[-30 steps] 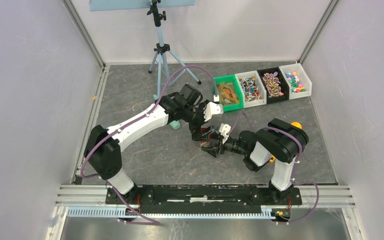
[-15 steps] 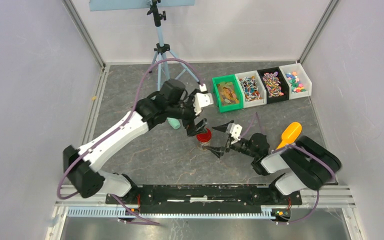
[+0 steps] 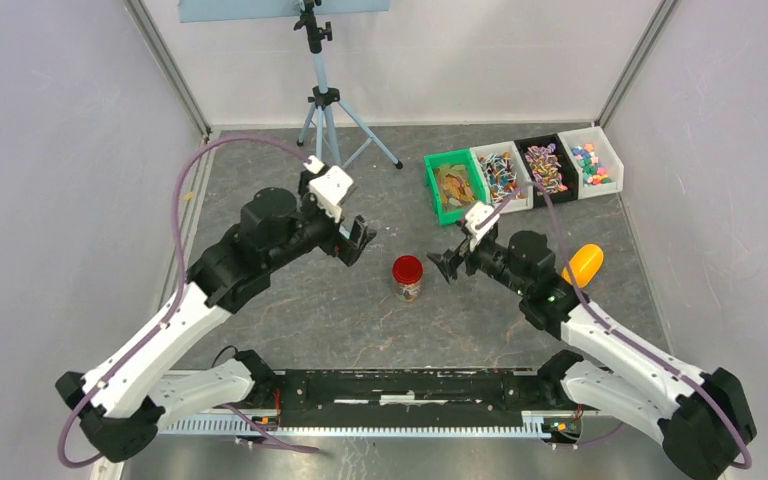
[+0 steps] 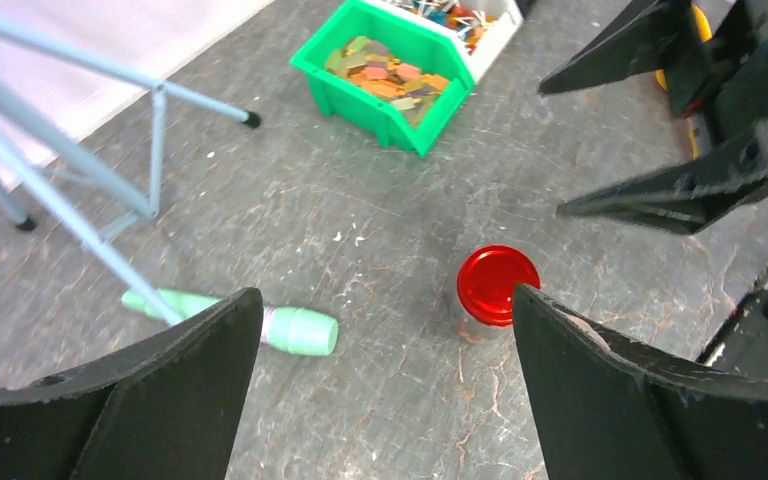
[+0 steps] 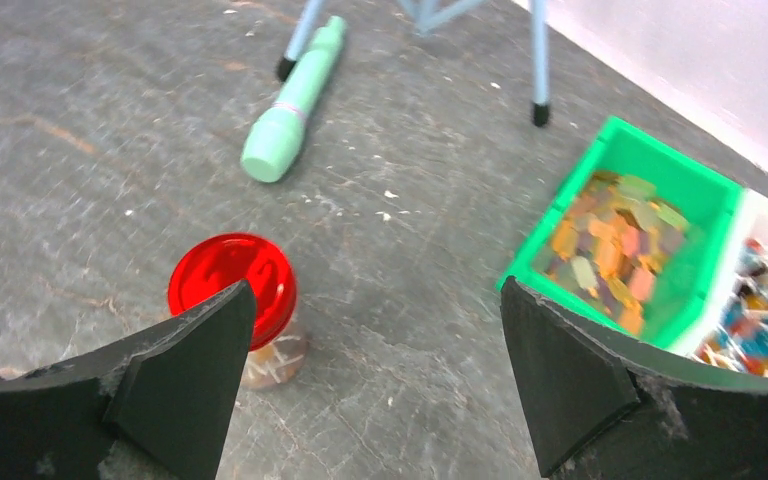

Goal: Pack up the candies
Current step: Reset both arms

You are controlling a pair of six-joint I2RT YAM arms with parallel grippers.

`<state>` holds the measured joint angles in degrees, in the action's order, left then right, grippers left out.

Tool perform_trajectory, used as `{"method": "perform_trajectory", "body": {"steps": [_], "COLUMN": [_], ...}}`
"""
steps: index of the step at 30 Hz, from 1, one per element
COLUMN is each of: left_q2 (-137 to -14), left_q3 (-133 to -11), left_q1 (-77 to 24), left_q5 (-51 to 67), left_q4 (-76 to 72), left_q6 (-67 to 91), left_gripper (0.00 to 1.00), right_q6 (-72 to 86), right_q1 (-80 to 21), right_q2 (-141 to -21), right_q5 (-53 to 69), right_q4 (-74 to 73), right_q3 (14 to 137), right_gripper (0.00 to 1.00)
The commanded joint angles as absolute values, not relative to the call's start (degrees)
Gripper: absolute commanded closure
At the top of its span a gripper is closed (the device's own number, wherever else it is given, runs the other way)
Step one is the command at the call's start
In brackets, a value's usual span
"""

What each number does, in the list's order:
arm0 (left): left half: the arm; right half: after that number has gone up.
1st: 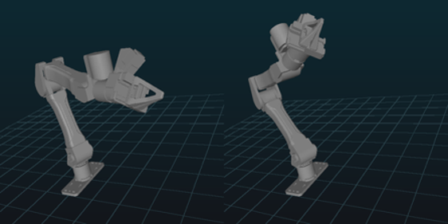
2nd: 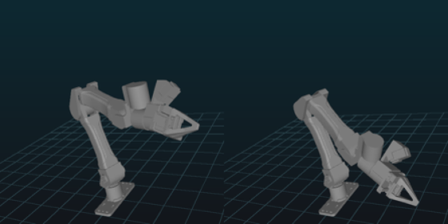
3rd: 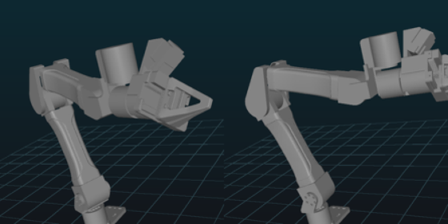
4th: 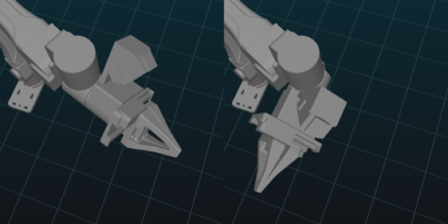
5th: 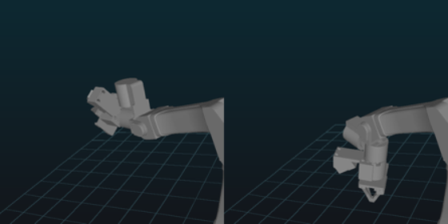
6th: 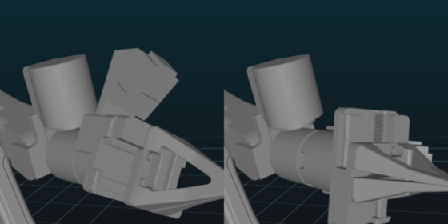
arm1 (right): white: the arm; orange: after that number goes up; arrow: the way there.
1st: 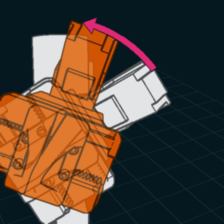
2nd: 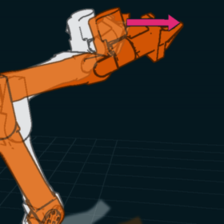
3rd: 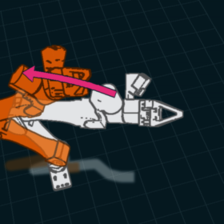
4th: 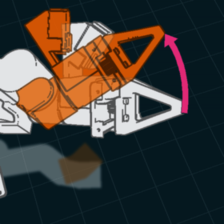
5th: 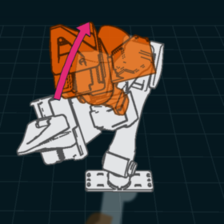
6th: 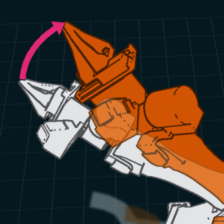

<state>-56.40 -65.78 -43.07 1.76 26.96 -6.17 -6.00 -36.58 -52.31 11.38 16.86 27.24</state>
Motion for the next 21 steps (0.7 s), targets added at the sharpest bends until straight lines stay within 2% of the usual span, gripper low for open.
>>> {"method": "perform_trajectory", "body": {"steps": [1,7,21], "left_q2": [-49.4,-41.4,-34.1], "left_q3": [-62.3,-56.5,-48.3], "left_q1": [-42.8,-42.8,-42.8], "left_q5": [-6.9,-10.3,-16.6], "left_q4": [24.5,24.6,24.6], "left_q6": [1.5,6.7,14.1], "left_gripper": [0.0,0.0,0.0], "right_q6": [1.6,14.4,15.5], "right_q1": [-36.4,-36.5,-36.4], "right_q2": [-49.7,-46.4,-41.9], "right_q5": [-1.5,-19.7,-20.5], "right_q4": [-2.8,-11.0,-14.4], "right_q3": [37.6,42.7,39.4], "right_gripper": [0.02,0.02,0.02]}}
